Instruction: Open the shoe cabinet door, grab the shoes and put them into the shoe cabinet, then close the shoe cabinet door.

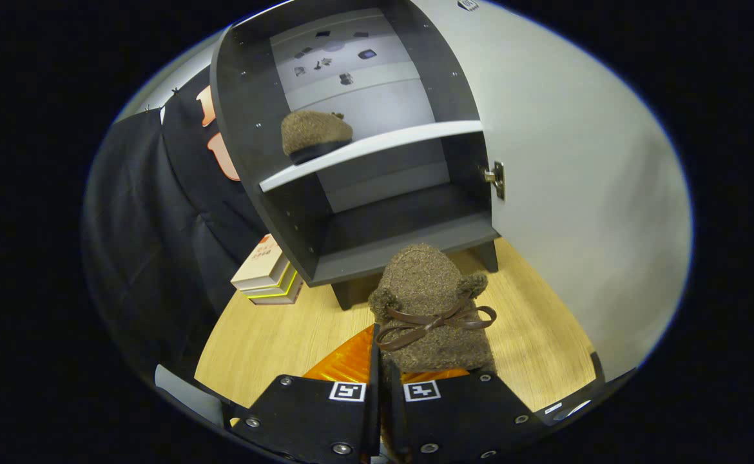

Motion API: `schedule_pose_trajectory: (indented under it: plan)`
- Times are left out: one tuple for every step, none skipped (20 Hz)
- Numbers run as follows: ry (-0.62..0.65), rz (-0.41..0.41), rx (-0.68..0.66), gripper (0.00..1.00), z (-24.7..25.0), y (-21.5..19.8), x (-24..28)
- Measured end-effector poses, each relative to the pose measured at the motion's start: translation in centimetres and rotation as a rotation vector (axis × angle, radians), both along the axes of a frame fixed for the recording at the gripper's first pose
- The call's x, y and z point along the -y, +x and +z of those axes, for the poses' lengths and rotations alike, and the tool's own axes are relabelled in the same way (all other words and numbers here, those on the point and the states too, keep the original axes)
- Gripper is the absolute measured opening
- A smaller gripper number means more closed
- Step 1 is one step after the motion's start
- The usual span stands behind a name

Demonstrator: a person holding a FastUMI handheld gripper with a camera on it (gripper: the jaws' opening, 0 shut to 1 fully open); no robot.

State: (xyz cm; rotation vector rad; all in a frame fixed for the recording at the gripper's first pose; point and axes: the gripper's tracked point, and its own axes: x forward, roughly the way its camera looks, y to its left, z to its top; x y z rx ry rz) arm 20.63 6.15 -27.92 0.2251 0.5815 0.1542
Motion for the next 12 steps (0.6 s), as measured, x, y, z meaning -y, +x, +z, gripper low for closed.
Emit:
schedule_pose_trajectory:
  plan:
    - [-0.006, 0.004, 0.017, 0.07, 1.2, 0.3, 0.0]
    - [-0.017, 0.011, 0.036, 0.07, 2.4, 0.7, 0.0]
    - [-0.032, 0.022, 0.050, 0.07, 3.5, 1.2, 0.0]
    - [-0.039, 0.028, 0.066, 0.07, 4.6, 1.7, 0.0]
    - [-0.041, 0.029, 0.086, 0.08, 5.6, 2.2, 0.0]
    - [-0.043, 0.030, 0.102, 0.08, 6.7, 2.8, 0.0]
    - [-0.050, 0.031, 0.116, 0.07, 7.6, 3.4, 0.1]
    - [-0.057, 0.029, 0.128, 0.07, 8.4, 3.9, 0.3]
    - [-0.068, 0.031, 0.142, 0.07, 9.3, 4.6, 0.4]
    - [-0.076, 0.031, 0.152, 0.07, 10.1, 5.2, 0.6]
    - [-0.084, 0.030, 0.160, 0.07, 10.8, 5.8, 0.9]
    - [-0.089, 0.027, 0.169, 0.08, 11.6, 6.4, 1.1]
